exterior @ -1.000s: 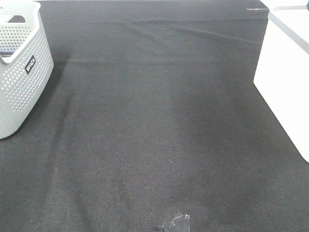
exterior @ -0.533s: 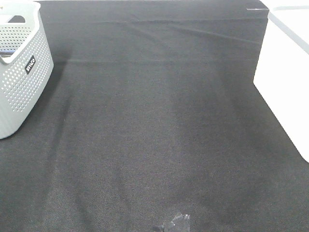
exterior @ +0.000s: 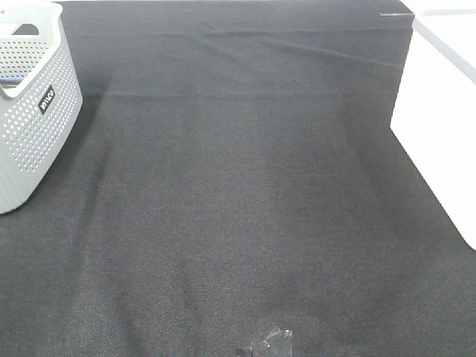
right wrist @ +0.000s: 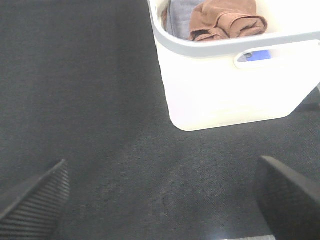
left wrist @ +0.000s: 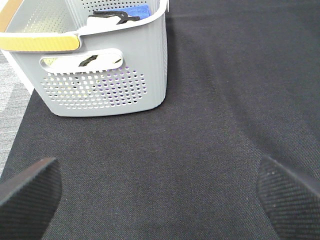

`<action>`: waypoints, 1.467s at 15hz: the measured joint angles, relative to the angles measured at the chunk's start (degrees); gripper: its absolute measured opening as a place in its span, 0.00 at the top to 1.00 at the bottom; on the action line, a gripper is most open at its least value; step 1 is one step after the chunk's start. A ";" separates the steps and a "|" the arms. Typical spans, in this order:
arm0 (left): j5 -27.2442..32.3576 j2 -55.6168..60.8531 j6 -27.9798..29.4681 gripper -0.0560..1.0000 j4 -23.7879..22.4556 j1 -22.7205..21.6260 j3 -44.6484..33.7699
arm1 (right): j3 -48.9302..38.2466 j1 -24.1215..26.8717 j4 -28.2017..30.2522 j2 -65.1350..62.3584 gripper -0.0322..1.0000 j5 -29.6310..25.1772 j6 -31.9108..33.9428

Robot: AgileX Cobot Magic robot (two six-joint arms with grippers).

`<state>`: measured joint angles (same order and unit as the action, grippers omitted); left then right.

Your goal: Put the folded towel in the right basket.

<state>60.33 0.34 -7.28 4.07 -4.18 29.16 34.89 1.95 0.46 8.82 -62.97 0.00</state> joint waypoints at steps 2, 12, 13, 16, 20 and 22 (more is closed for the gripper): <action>0.00 0.00 0.00 0.01 0.00 0.00 0.00 | -4.70 0.00 0.00 -7.68 0.04 -0.11 0.00; 0.00 0.00 0.00 0.01 0.00 0.00 0.00 | -8.48 0.00 -0.46 -9.00 0.04 -0.40 0.00; 0.00 0.00 0.00 0.01 0.00 0.00 0.00 | -8.48 0.00 -0.46 -9.00 0.04 -0.40 0.00; 0.00 0.00 0.00 0.01 0.00 0.00 0.00 | -8.48 0.00 -0.46 -9.00 0.04 -0.40 0.00; 0.00 0.00 0.00 0.01 0.00 0.00 0.00 | -8.48 0.00 -0.46 -9.00 0.04 -0.40 0.00; 0.00 0.00 0.00 0.01 0.00 0.00 0.00 | -8.48 0.00 -0.46 -9.00 0.04 -0.40 0.00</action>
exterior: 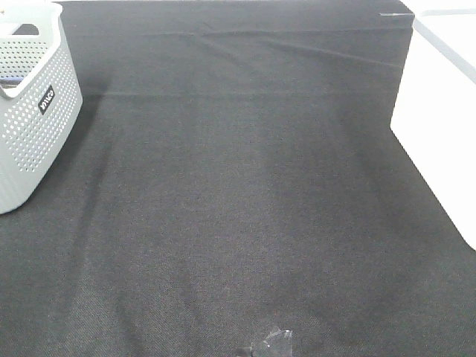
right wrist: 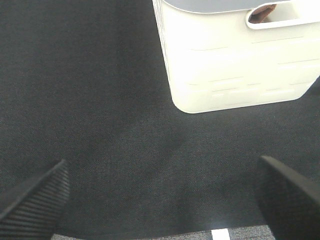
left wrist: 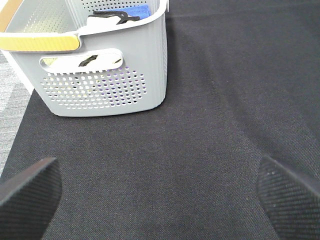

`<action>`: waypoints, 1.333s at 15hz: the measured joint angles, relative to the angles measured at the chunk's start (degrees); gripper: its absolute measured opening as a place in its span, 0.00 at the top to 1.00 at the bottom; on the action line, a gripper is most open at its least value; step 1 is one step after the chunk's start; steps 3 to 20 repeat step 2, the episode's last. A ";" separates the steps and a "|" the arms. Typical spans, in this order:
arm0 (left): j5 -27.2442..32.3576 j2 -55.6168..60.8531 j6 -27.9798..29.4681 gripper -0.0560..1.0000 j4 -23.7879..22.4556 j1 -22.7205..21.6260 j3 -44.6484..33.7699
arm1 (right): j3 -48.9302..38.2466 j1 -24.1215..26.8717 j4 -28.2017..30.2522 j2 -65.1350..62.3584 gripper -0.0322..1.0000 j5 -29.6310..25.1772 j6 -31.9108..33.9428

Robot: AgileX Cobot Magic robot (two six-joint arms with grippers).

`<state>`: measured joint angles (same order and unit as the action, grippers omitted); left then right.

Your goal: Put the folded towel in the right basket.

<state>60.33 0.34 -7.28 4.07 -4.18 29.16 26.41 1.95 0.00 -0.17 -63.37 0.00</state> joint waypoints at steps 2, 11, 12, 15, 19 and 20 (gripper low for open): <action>0.00 0.00 0.00 0.01 0.00 0.00 0.00 | 0.00 0.00 0.00 0.00 0.04 0.00 0.00; 0.00 0.00 0.00 0.01 0.00 0.00 0.00 | 0.00 0.00 0.00 0.00 0.04 0.00 0.00; 0.00 0.00 0.00 0.01 0.00 0.00 0.00 | 0.00 0.00 0.00 0.00 0.04 0.00 0.00; 0.00 0.00 0.00 0.01 0.00 0.00 0.00 | 0.00 0.00 0.00 0.00 0.04 0.00 0.00; 0.00 0.00 0.00 0.01 0.00 0.00 0.00 | 0.00 0.00 0.00 0.00 0.04 0.00 0.00; 0.00 0.00 0.00 0.01 0.00 0.00 0.00 | 0.00 0.00 0.00 0.00 0.04 0.00 0.00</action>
